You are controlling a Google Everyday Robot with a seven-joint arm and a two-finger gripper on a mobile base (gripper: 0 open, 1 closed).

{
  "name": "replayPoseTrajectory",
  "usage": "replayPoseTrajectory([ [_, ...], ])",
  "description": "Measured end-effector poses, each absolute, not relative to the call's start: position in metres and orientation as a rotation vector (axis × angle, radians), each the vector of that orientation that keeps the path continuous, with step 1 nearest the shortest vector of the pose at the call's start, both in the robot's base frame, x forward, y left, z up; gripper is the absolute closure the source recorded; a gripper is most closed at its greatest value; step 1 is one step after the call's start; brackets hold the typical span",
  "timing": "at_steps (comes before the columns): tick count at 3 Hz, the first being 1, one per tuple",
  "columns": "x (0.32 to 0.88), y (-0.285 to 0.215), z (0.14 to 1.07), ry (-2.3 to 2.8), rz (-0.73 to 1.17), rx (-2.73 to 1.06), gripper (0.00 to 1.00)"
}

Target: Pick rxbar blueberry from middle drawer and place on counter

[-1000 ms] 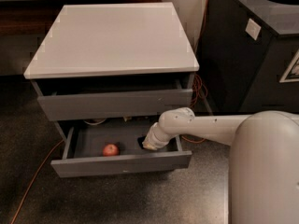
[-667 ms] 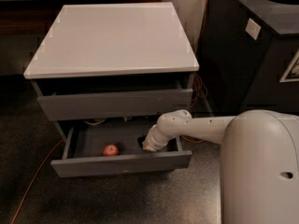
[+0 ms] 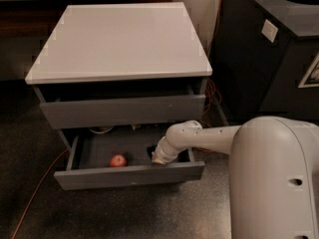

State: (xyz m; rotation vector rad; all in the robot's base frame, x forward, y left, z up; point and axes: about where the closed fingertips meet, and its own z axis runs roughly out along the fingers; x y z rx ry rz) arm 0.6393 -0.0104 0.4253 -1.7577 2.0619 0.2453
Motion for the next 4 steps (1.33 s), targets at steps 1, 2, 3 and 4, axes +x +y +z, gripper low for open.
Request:
replayPoseTrajectory([
  [1, 0.626, -0.009, 0.419, 2.083, 0.265, -1.759, 1.0],
  [2, 0.612, -0.007, 0.414, 2.104, 0.286, -1.757, 1.0],
  [3, 0.598, -0.007, 0.414, 2.122, 0.311, -1.74, 1.0],
  [4, 0.578, -0.009, 0.415, 2.143, 0.341, -1.72, 1.0],
])
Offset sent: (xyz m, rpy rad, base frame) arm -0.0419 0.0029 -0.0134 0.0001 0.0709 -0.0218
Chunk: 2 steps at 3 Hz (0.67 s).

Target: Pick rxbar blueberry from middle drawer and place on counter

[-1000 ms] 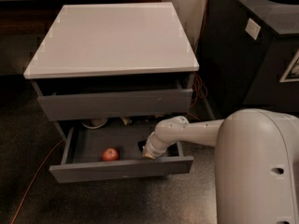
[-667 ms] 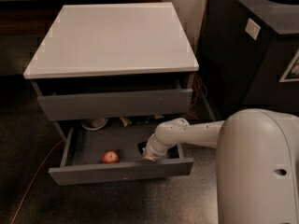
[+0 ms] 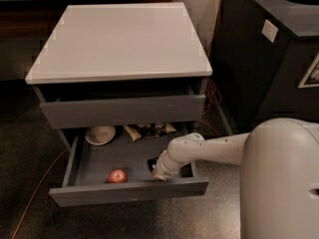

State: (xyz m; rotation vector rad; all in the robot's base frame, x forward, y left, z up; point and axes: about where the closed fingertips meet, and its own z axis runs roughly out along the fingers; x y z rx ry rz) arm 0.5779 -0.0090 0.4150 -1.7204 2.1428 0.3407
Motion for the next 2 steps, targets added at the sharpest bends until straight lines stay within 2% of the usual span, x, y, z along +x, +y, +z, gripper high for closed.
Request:
replayPoseTrajectory([
  [1, 0.5661, -0.0134, 0.4185, 2.156, 0.349, -1.707, 1.0],
  [2, 0.569, -0.0196, 0.4275, 2.157, 0.321, -1.728, 0.75],
])
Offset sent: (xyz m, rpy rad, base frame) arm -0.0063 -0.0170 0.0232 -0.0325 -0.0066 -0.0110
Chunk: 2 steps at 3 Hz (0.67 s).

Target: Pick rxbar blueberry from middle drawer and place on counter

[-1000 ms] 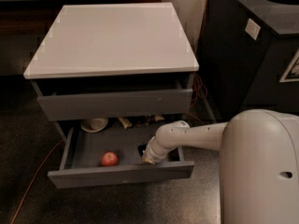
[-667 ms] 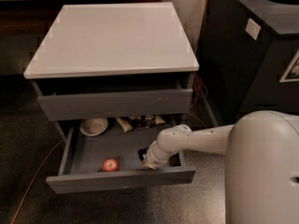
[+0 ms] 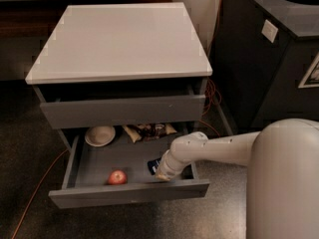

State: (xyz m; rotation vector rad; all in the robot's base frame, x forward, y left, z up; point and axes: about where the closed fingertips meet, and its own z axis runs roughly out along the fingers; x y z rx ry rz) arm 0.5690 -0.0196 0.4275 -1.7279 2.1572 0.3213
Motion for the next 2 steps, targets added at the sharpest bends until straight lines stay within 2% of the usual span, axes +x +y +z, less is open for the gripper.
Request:
replayPoseTrajectory([
  [2, 0.589, -0.026, 0.427, 2.126, 0.26, -1.836, 0.28],
])
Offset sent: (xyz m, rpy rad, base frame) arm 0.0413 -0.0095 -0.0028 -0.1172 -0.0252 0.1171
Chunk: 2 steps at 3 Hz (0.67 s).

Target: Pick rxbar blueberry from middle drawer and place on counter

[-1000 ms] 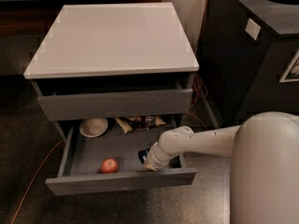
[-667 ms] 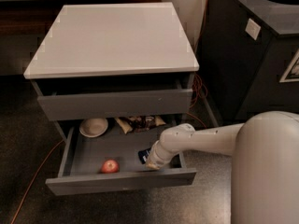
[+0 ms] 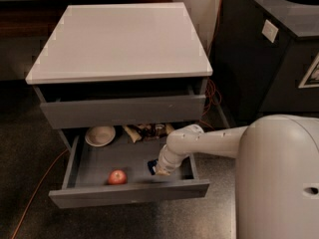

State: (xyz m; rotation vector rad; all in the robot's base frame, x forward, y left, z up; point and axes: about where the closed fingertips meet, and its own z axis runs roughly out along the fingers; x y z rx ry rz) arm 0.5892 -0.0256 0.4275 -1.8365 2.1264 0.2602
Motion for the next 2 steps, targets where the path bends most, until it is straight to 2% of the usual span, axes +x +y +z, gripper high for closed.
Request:
replayPoseTrajectory([
  [1, 0.604, -0.028, 0.421, 2.108, 0.22, -1.901, 0.05],
  [2, 0.617, -0.03, 0.416, 2.085, 0.174, -1.961, 0.0],
])
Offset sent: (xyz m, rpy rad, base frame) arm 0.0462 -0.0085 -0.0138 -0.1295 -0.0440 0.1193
